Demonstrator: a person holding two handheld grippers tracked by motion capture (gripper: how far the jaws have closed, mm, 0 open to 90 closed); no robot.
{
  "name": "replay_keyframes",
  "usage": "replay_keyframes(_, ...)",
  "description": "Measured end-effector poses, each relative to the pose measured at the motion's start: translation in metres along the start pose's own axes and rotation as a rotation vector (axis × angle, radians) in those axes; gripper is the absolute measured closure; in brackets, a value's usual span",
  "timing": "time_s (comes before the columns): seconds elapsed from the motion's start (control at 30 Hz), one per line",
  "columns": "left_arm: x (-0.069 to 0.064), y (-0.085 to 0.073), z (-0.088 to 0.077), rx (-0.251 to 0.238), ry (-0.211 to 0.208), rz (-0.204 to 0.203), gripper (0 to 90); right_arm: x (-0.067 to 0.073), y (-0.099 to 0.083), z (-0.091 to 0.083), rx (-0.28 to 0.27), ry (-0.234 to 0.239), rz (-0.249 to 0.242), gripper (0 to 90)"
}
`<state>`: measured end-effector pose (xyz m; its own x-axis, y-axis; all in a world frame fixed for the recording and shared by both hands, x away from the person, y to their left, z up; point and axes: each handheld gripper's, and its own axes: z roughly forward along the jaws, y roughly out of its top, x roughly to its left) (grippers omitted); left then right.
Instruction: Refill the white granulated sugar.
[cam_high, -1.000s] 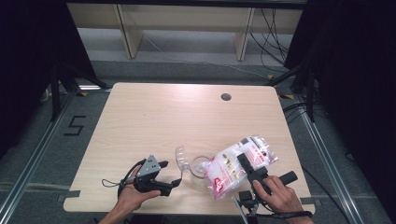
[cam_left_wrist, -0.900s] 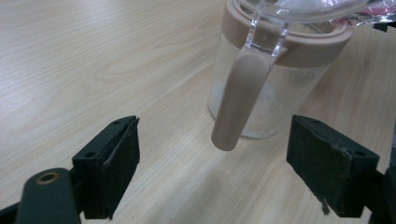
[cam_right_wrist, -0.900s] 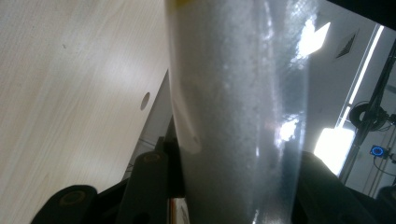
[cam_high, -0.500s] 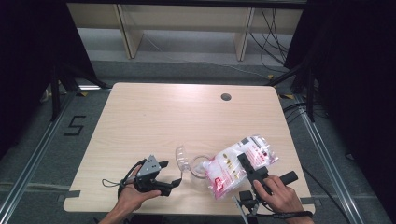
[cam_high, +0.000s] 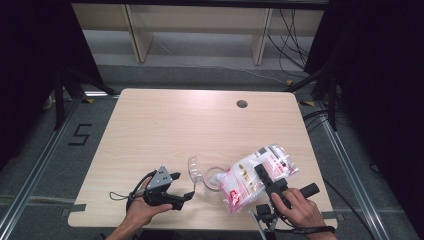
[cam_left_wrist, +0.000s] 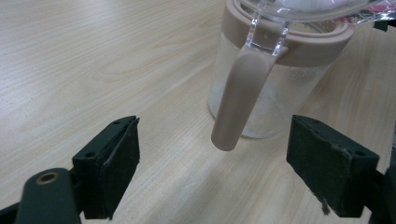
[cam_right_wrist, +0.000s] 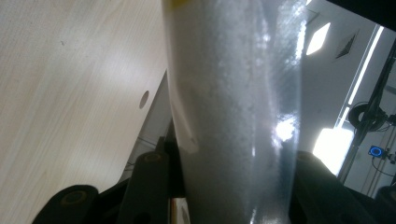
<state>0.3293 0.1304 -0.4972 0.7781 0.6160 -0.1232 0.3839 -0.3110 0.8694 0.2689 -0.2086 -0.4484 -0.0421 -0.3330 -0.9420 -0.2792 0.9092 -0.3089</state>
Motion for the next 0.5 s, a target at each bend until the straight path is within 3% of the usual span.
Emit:
replay_keyframes(0.03,0.0000,0.0000,0.0000,0.000,0.000,0.000,16.8,-0.0006,0.0001,-0.0002,-0.002,-0.003,0.002,65.1)
replay_keyframes(0.07,0.0000,0.0000,0.0000,0.000,0.000,-0.001,16.9,-0.0052,0.0006,0.0015,-0.034,-0.030,-0.045,65.1)
replay_keyframes(0.13,0.0004,0.0000,-0.0002,0.004,0.001,0.004,16.8,-0.0024,0.0002,0.0004,-0.015,-0.007,-0.021,65.2)
replay_keyframes(0.3,0.0001,0.0000,0.0000,0.000,0.000,0.000,16.9,-0.0039,-0.0007,0.0003,-0.009,0.001,-0.041,65.3)
replay_keyframes(0.37,0.0006,0.0002,-0.0005,0.006,0.001,0.005,16.9,-0.0038,-0.0008,0.0002,-0.008,0.001,-0.040,65.3)
replay_keyframes(0.4,0.0002,0.0001,0.0000,0.000,0.000,0.000,16.8,-0.0081,0.0000,0.0018,-0.039,-0.025,-0.076,65.4)
replay_keyframes(0.5,0.0006,0.0002,-0.0004,0.007,0.002,0.005,16.9,-0.0091,-0.0002,0.0016,-0.040,-0.026,-0.077,65.4)
